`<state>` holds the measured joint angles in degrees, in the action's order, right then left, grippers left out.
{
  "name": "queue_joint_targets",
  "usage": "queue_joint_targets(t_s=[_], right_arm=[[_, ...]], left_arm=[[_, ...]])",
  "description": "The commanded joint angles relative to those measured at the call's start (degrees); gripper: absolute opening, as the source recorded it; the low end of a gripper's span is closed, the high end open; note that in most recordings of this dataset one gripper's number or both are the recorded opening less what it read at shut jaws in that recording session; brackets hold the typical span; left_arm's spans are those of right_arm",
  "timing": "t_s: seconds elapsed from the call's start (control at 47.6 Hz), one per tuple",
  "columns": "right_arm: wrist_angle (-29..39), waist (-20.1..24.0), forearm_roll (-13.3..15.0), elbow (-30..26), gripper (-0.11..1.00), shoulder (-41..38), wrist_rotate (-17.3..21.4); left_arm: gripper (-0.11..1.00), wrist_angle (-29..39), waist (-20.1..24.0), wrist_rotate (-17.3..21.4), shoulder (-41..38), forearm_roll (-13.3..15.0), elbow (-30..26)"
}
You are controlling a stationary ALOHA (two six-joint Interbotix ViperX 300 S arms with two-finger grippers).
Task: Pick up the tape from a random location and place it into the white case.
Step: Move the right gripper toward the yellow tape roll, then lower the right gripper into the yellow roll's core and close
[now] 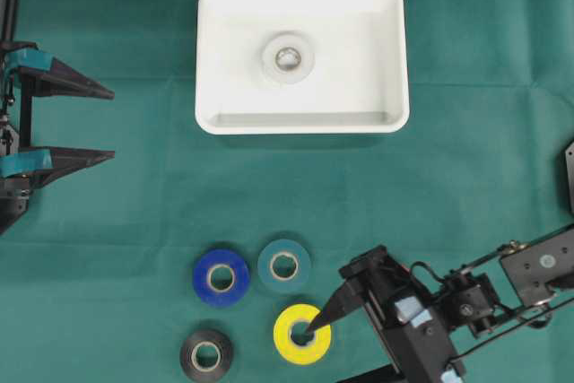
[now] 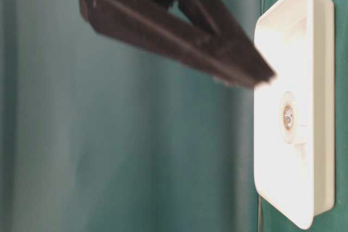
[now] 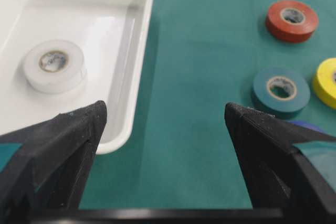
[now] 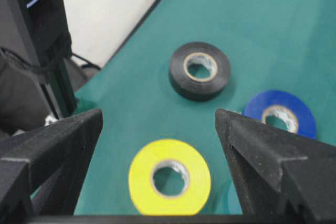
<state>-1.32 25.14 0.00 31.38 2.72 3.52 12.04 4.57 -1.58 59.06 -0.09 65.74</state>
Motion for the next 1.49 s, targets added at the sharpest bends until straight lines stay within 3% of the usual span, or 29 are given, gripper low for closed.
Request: queue_joint_targets(t_s=[0.0, 0.252, 0.483, 0.819, 1.471], right_arm=[[0.8, 0.2, -0.1, -2.5, 0.90, 0.2, 0.2], [3.8, 0.0, -0.2, -3.4, 0.90, -0.1, 2.3], [18.3, -0.1, 0.1, -8.6, 0.90, -1.1, 5.8], [36.3, -0.1, 0.1, -18.5, 0.90, -5.3, 5.8], [37.5, 0.4, 0.2, -19.9, 0.90, -6.2, 5.9]], left_arm=[[0.96, -0.5, 0.1, -0.1, -0.5, 0.1, -0.6], [0.96, -0.3, 0.1, -0.1, -0.5, 0.2, -0.5], [0.96, -0.2, 0.1, -0.1, -0.5, 0.2, -0.4], [0.96, -0.1, 0.1, 0.0, -0.6, 0.2, -0.4], [0.96, 0.0, 0.1, 0.0, -0.5, 0.2, -0.4]])
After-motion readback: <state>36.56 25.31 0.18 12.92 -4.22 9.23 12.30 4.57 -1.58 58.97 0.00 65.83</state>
